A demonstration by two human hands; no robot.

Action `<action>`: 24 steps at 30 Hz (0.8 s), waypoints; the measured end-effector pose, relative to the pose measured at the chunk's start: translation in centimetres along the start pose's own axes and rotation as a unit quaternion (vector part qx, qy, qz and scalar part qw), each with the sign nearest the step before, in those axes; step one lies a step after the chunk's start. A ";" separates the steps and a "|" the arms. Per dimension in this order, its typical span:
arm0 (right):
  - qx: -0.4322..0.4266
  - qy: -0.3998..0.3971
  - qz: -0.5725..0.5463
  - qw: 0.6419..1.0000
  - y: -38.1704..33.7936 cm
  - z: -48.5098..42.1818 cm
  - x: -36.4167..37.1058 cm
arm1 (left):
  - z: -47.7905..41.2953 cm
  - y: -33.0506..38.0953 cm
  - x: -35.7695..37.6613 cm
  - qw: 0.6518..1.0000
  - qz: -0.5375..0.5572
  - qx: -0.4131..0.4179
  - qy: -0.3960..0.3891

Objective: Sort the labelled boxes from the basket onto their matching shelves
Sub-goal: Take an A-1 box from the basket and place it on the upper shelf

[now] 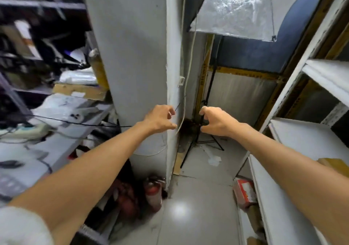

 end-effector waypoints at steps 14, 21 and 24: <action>-0.342 -0.102 0.018 0.934 -31.6 1.5 8.3 | 28.8 -17.9 -11.5 0.952 -0.018 -0.279 0.122; -0.476 -0.137 -0.008 0.869 -45.8 7.1 10.7 | 43.3 -21.9 -15.9 0.896 -0.044 -0.400 0.190; -0.504 -0.138 -0.011 0.853 -50.1 8.9 11.6 | 47.5 -22.9 -16.8 0.875 -0.046 -0.432 0.215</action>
Point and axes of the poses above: each hand's wrist, its own z-axis away from the middle knuckle, its own x-axis out of the palm, y = z × x, the point moved 1 cm from there along -z, towards the middle knuckle, and after that the axes turned 5 degrees about y, right-handed, at the moved point
